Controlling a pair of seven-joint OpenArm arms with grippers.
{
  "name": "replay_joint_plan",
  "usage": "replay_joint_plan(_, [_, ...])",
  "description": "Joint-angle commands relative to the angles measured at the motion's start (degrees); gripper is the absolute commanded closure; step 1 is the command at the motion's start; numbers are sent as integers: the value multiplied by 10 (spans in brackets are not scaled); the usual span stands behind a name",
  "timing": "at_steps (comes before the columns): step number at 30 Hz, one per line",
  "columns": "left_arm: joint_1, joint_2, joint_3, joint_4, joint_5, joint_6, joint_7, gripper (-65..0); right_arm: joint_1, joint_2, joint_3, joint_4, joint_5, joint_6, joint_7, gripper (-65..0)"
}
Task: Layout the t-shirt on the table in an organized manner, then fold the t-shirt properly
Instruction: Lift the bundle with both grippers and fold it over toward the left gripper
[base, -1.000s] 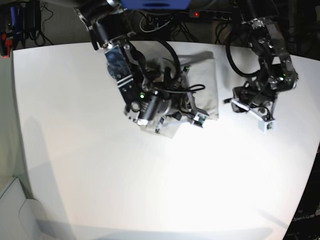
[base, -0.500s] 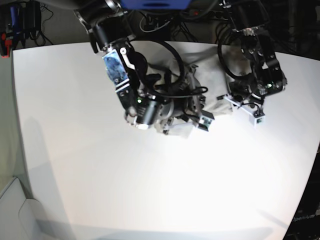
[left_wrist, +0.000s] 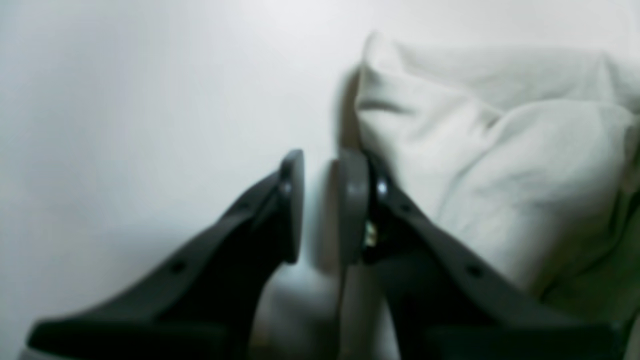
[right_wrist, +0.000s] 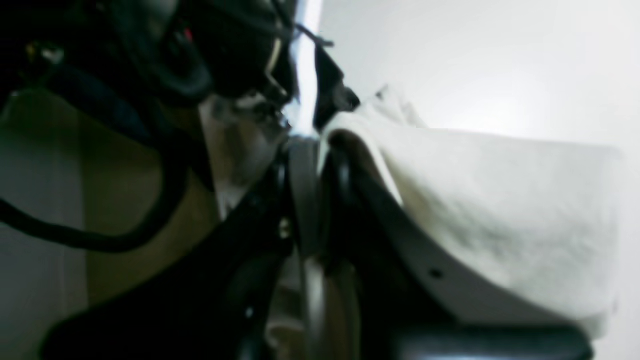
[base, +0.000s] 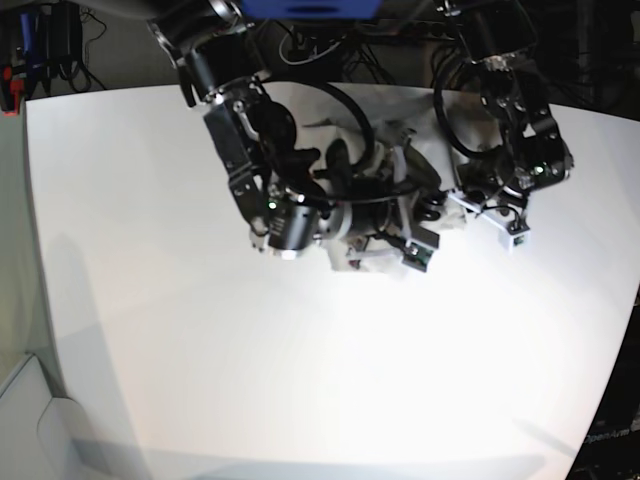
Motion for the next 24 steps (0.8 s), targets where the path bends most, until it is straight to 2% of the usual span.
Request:
replay_joint_plan(1, [-4, -1, 2, 4, 2, 2, 11, -120, 12, -8, -4, 9, 41, -7, 21, 0])
replay_joint_plan(4, [-4, -2, 2, 4, 2, 2, 12, -120, 26, -8, -34, 4, 85, -7, 56, 0])
replay_joint_plan(9, [-2, -3, 2, 8, 2, 2, 13, -120, 29, -8, -78, -41, 94, -7, 77, -16])
replay_joint_plan(13, [-2, -3, 2, 8, 2, 2, 13, -120, 26, -8, -85, -50, 93, -7, 105, -84])
replay_joint_plan(21, [-2, -10, 2, 14, 2, 2, 17, -121, 30, -8, -55, -47, 93, -7, 102, -244])
replay_joint_plan(24, [-2, -24, 2, 36, 2, 2, 54, -121, 30, 3, -44, -33, 94, -7, 101, -296])
